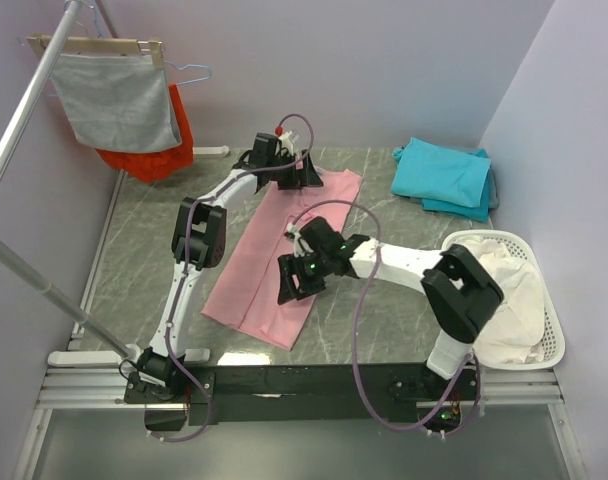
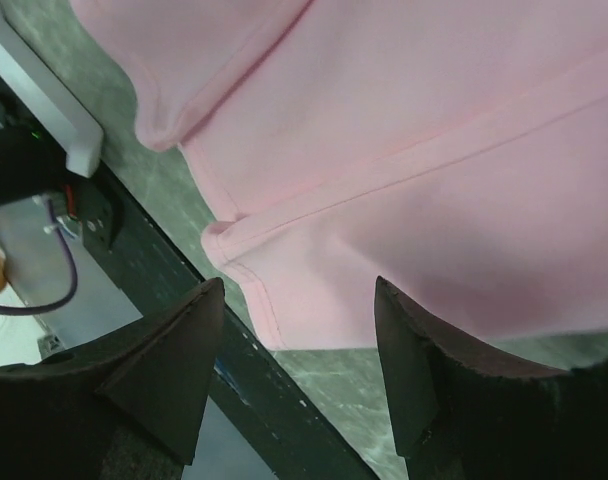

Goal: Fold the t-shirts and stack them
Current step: Rotate the tshirt 90 degrees, then grab the bottom of the folded rectangular tshirt with both arms, then fold the folded rectangular tshirt in 1/3 of the way

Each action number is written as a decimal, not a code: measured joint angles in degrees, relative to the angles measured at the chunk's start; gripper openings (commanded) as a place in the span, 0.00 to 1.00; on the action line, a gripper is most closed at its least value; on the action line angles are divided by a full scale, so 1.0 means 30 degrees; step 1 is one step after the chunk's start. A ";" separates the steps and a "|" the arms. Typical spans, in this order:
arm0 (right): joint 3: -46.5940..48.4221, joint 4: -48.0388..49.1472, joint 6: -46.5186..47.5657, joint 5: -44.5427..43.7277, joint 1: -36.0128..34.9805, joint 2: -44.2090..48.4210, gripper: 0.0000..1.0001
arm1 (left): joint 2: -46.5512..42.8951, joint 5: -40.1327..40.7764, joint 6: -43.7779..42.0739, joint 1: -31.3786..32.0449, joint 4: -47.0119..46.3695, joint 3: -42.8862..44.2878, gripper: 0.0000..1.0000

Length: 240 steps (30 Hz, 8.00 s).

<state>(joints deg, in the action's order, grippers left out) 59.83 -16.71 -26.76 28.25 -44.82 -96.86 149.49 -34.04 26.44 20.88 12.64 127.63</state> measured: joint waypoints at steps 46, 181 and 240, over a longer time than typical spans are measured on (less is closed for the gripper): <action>-0.3206 -0.5355 -0.0772 -0.5785 -0.2914 0.2667 0.71 | -0.2841 0.8779 0.2841 -0.0058 0.0568 -0.3359 0.99; -0.7278 -0.2324 -0.6528 -0.7861 -0.2062 0.9843 0.00 | -3.2356 1.7245 1.5744 1.1701 0.8400 -3.2042 0.01; 0.7038 -0.3293 0.1443 -0.4291 0.7220 -0.4065 0.50 | -1.8010 0.9704 0.3541 -0.1508 -0.1457 -2.1070 0.99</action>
<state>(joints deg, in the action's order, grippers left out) 80.95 -26.59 -22.44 15.38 -23.16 -109.06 95.46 -4.93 37.06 16.36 8.27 64.42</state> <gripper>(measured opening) 0.503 0.995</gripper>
